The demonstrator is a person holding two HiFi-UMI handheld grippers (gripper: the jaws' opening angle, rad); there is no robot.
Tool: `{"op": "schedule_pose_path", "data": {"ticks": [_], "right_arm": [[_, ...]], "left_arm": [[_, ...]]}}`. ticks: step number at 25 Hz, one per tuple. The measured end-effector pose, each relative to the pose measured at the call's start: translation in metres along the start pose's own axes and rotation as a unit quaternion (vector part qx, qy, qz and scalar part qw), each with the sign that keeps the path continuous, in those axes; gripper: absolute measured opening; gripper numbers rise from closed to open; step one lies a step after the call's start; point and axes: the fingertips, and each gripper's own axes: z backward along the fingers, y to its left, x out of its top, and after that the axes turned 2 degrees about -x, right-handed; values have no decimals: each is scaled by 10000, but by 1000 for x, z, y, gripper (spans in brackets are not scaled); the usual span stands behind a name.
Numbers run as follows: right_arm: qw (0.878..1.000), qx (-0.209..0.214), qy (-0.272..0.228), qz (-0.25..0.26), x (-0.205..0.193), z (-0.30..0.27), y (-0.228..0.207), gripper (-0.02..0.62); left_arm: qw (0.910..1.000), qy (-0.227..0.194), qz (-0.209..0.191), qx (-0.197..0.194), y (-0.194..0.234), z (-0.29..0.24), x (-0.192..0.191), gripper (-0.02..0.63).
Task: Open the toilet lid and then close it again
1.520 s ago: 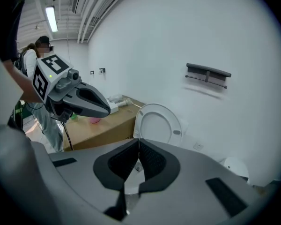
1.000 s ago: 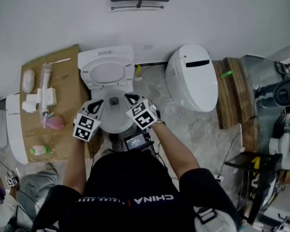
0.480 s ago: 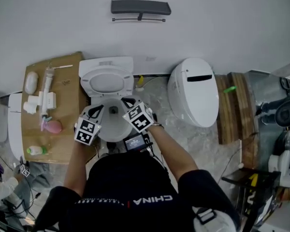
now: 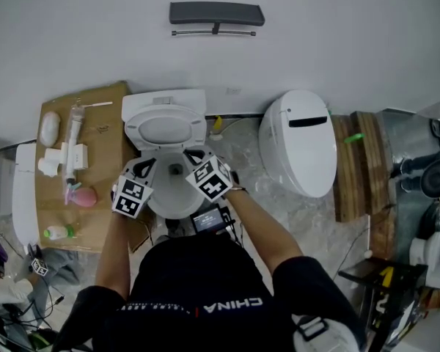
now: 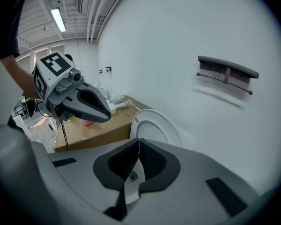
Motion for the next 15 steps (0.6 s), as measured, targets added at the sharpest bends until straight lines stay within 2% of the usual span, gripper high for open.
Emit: {"op": "schedule_pose_path", "data": {"ticks": [6,11,15], "right_arm": [[9997,39,-37,225,22,-28,-27,15],[9993,66,-87,368,43,-61,-54,15],[9982,232,-43,543,56,-93,-73,18]], "left_arm": [[9997,87,-221,80,41,-24,17,11],[9979,104,-620,148,77,-55,37,11],[9982,49,-524,295,114,-80,46,12]]}}
